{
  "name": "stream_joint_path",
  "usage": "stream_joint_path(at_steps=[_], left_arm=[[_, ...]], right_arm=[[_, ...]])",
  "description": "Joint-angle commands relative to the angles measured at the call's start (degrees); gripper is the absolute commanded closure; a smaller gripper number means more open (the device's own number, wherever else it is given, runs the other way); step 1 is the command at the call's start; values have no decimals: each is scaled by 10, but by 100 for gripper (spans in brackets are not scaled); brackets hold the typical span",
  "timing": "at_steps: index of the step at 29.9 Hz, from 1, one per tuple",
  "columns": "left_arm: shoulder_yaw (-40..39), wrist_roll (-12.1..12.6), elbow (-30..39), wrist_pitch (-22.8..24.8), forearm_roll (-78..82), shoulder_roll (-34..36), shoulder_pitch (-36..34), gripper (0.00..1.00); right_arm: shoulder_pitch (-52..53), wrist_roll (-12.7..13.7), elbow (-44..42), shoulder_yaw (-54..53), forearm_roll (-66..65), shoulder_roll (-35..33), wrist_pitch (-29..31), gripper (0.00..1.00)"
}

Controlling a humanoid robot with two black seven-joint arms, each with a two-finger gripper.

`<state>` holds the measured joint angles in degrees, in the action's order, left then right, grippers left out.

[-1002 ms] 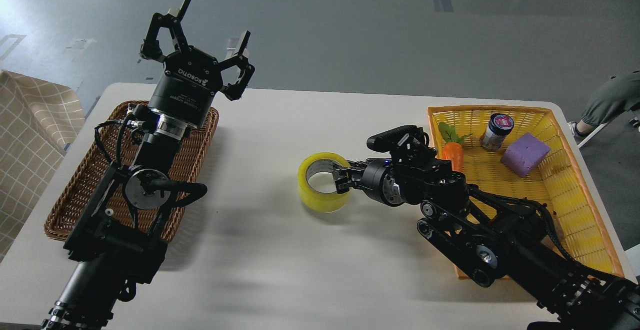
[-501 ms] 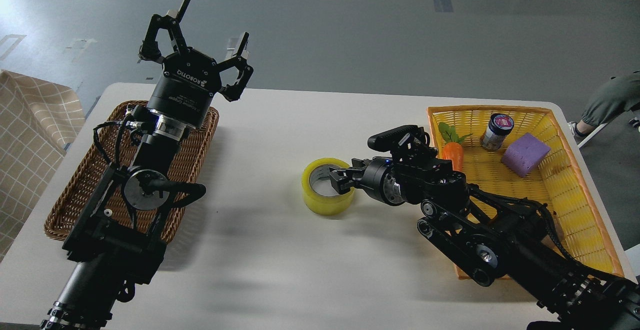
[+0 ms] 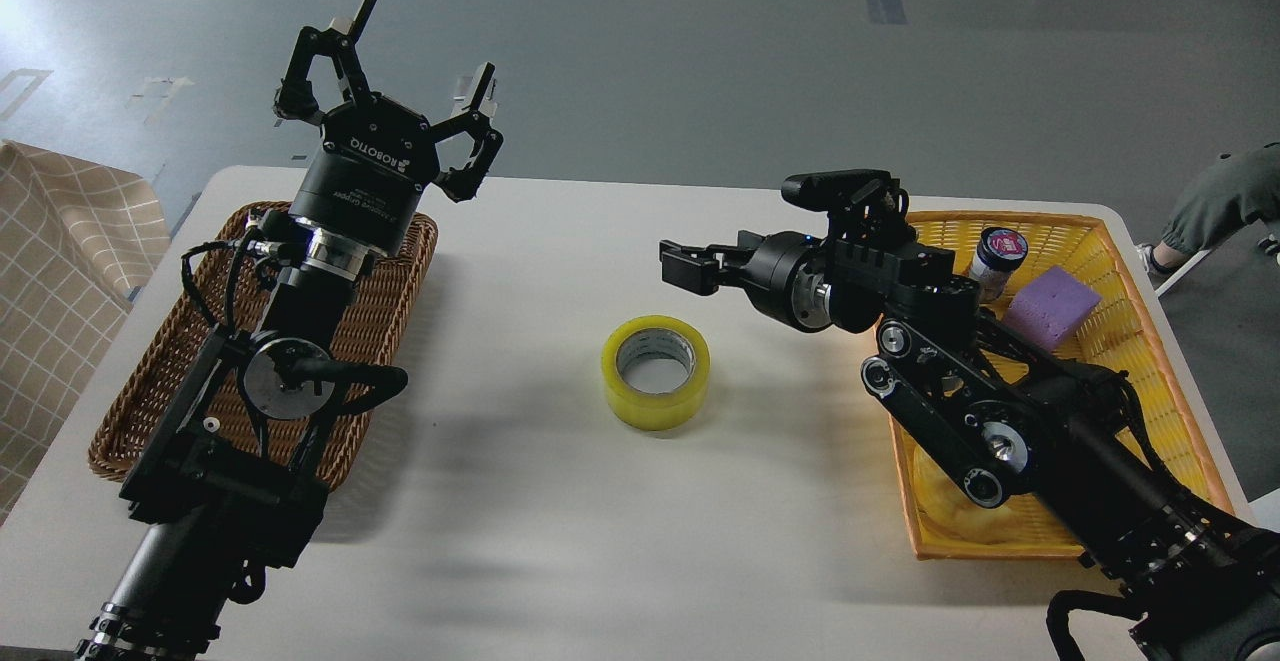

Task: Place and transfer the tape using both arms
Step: 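Open the right gripper and withdraw it back over the tray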

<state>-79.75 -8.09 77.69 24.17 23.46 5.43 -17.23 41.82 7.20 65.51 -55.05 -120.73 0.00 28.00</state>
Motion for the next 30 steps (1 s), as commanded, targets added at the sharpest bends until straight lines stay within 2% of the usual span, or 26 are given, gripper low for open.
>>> stream_joint_path(at_steps=[1, 5, 11, 16, 20, 24, 30], left_arm=[[-1, -2, 0, -1, 0, 1, -2, 2], [-1, -2, 0, 0, -1, 0, -9, 2], [7, -3, -1, -1, 1, 5, -6, 2], [11, -13, -3, -11, 4, 5, -8, 2], [8, -30, -5, -39, 3, 4, -11, 2], [9, -31, -4, -33, 6, 5, -13, 2], [9, -22, 1, -47, 7, 5, -15, 2]], right_arm=[[26, -3, 8, -64, 1, 0, 0, 0], [16, -3, 65, -135, 16, 0, 0, 0], [-63, -4, 169, -225, 158, 0, 0, 0], [-97, -5, 195, -282, 252, -9, 0, 0], [-127, -8, 229, -334, 410, -20, 0, 0], [-147, -8, 238, -382, 511, -20, 0, 0], [-197, -8, 238, -456, 569, -15, 0, 0]])
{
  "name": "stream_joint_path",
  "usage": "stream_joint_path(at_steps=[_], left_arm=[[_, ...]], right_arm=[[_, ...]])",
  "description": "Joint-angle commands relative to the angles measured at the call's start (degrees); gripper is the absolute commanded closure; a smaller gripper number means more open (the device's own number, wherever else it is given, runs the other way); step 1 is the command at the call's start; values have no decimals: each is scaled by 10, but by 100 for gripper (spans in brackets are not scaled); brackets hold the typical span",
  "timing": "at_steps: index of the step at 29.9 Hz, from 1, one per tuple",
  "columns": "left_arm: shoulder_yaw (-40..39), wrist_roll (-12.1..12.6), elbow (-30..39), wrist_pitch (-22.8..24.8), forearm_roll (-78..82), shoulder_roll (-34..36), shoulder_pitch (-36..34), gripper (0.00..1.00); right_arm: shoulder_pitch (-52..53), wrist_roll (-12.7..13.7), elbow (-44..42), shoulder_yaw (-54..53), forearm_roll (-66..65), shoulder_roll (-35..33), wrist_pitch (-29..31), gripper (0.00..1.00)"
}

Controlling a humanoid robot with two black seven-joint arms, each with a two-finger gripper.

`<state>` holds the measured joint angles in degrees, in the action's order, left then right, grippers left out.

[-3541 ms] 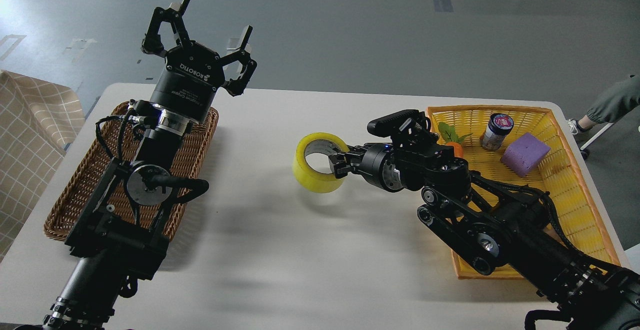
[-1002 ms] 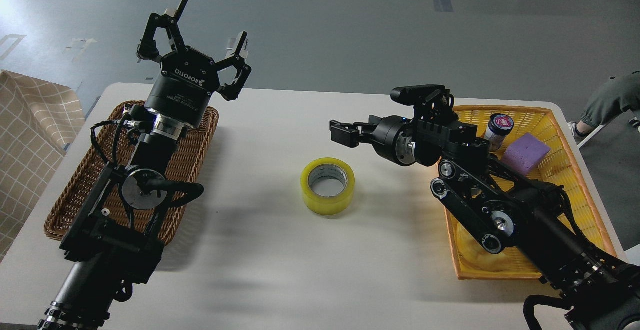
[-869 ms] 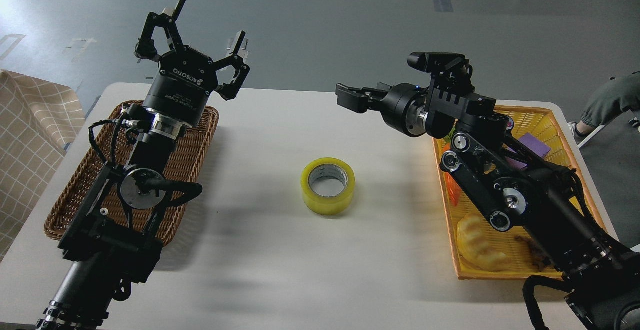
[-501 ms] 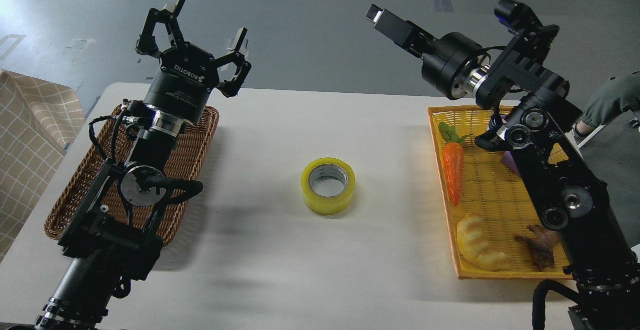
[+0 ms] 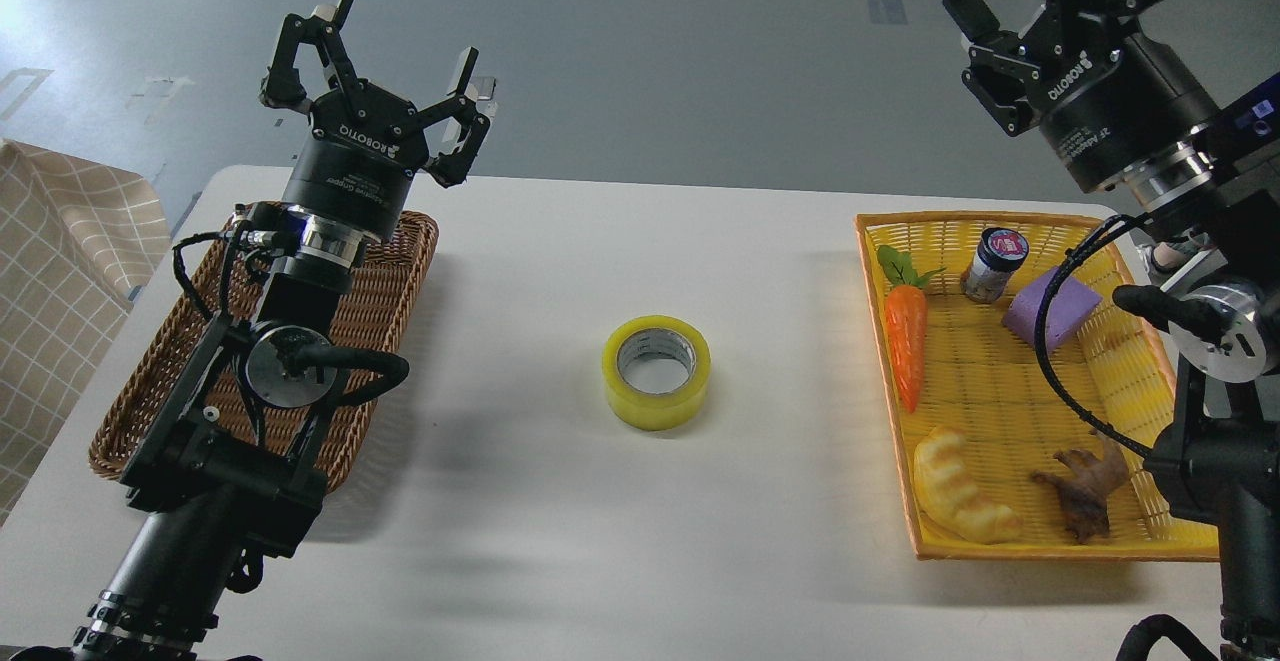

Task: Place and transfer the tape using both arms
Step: 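Open the right gripper and withdraw it back over the tray, then move the left gripper from the basket toward the tape roll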

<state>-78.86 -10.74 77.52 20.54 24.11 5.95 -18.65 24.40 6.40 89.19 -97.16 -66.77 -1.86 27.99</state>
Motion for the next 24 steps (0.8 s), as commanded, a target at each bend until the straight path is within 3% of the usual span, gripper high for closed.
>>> stream_joint_path(at_steps=[1, 10, 18, 24], left_arm=[[2, 5, 3, -17, 1, 5, -1, 2], [4, -2, 4, -24, 35, 18, -1, 2], [3, -11, 6, -20, 79, 10, -1, 2], [0, -10, 54, -25, 93, 25, 3, 2]], right_arm=[[-30, 0, 1, -52, 48, 5, 0, 0], [-11, 2, -4, -51, 89, 19, -15, 0], [26, 6, -32, 69, 87, 19, -77, 0], [50, 7, -61, 90, 88, 19, -79, 0]])
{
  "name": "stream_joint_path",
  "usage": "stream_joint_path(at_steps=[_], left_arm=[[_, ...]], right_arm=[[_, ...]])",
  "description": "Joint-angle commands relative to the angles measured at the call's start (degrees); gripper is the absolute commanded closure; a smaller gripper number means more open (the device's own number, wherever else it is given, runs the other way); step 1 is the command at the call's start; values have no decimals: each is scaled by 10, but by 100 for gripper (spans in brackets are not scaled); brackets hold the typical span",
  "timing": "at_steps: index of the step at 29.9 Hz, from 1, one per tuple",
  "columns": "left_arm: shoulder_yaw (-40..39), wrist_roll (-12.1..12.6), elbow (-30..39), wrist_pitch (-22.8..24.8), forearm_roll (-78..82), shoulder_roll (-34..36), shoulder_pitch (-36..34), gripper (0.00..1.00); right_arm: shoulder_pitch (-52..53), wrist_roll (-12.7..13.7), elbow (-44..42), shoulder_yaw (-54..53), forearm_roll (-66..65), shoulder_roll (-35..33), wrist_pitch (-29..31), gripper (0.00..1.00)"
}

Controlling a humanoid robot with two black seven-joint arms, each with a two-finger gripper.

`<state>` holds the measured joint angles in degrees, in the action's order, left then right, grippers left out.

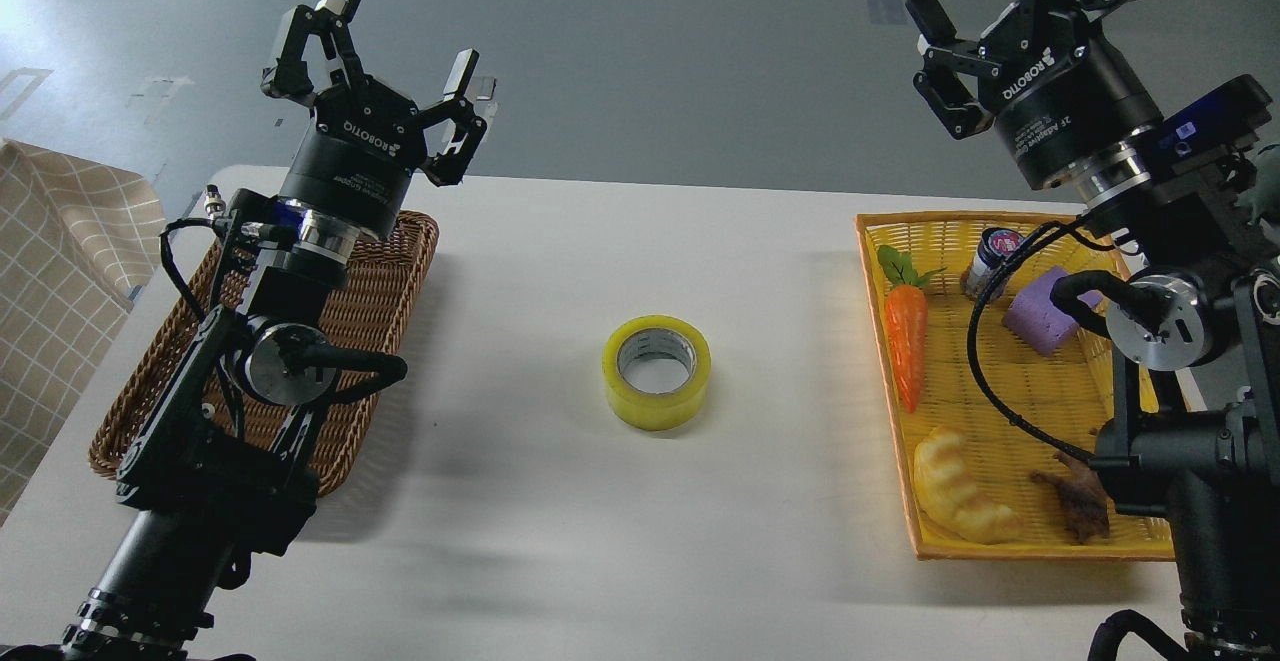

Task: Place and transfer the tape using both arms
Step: 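Move the left gripper from the basket toward the tape roll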

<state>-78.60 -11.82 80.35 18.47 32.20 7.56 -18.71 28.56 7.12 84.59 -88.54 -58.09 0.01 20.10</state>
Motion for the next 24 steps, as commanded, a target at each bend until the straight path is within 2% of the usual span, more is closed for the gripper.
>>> stream_joint_path(at_steps=[1, 3, 6, 8, 16, 20, 22, 24], left_arm=[[-5, 0, 40, -7, 44, 15, 8, 2], [-9, 0, 54, -20, 123, 12, 10, 2], [1, 0, 89, -96, 270, 17, 15, 2], [2, 5, 101, -112, 305, 21, 16, 2], [15, 7, 107, -121, 464, 33, 21, 2], [66, 7, 110, -157, 595, 37, 30, 2], [93, 14, 109, -168, 640, 35, 28, 2], [113, 40, 107, -170, 671, 35, 24, 2]], right_arm=[[13, 0, -20, 4, 1, 0, 1, 0], [18, 0, -20, 4, 2, 0, 3, 0], [19, -1, -16, 5, 3, 0, 4, 0], [19, -1, -15, 5, 3, 0, 4, 0], [19, -1, -16, 6, 4, 0, 4, 0], [21, -1, -14, 6, 4, 0, 4, 0], [25, -1, -14, 6, 4, 0, 4, 0], [25, 0, -14, 6, 4, 0, 4, 0]])
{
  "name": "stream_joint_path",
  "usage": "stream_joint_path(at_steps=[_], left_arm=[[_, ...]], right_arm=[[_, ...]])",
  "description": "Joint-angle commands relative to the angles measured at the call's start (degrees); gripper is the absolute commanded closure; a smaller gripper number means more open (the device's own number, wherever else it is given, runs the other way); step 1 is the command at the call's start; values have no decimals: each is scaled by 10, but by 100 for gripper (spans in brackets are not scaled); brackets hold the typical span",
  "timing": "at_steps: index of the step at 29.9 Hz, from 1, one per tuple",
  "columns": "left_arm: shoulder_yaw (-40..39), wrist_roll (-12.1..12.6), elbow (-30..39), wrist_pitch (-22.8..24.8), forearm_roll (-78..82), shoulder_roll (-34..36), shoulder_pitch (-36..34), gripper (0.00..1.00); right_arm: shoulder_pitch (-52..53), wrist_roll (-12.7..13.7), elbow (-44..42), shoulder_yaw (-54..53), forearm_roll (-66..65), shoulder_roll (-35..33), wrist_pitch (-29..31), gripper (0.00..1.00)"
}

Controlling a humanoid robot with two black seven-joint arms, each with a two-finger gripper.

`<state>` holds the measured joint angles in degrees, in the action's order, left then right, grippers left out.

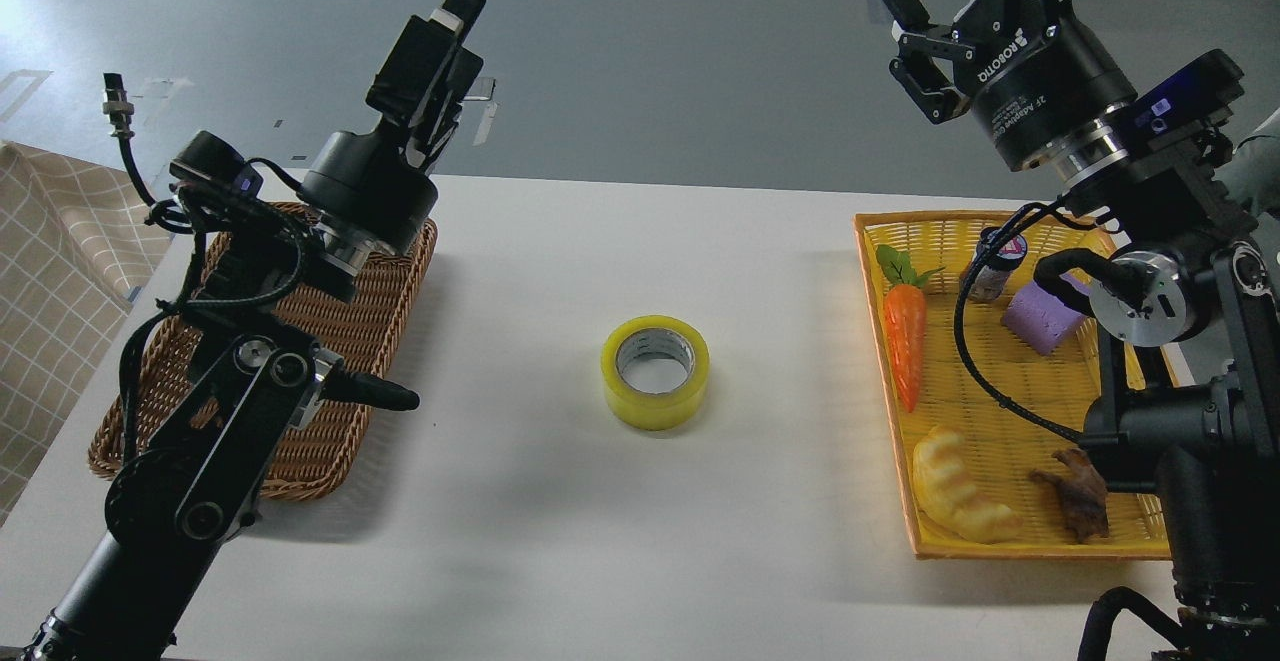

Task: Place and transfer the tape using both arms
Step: 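Move the left gripper from the basket toward the tape roll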

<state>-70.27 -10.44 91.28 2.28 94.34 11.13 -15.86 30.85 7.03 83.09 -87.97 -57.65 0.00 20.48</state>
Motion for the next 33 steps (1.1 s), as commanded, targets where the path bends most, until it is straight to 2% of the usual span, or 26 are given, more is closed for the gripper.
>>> stream_joint_path(at_steps=[1, 2, 3, 5, 12, 16, 24, 27, 30, 33], left_arm=[[36, 36, -5, -7, 53, -1, -7, 2], [42, 45, -8, -7, 57, -2, -9, 2], [55, 69, -13, -7, 60, -1, -11, 3], [77, 97, -16, -7, 65, 4, -8, 3], [153, 119, -38, -7, 148, 25, -7, 4], [165, 175, -55, -5, 187, 20, -8, 4], [223, 184, -74, -3, 254, 52, -22, 4], [239, 189, -79, 10, 256, 52, -31, 4], [267, 209, -89, 18, 264, 52, -49, 4], [294, 207, -87, 31, 266, 53, -58, 3]], right_arm=[[2, 1, 1, 0, 0, 0, 0, 0], [2, 1, 1, 0, 0, 0, 0, 0], [2, 1, 1, 0, 0, 0, 0, 0], [2, 1, 1, 0, 0, 0, 0, 0], [7, 2, 11, -1, 1, 0, 0, 0], [14, 3, 14, 0, 1, 0, 0, 0], [24, 3, 8, 23, 1, 0, 0, 0], [24, 3, 6, 24, 0, 0, 0, 0], [24, 3, 3, 25, 1, 0, 0, 0], [25, 3, -6, 24, 1, 0, 0, 0]])
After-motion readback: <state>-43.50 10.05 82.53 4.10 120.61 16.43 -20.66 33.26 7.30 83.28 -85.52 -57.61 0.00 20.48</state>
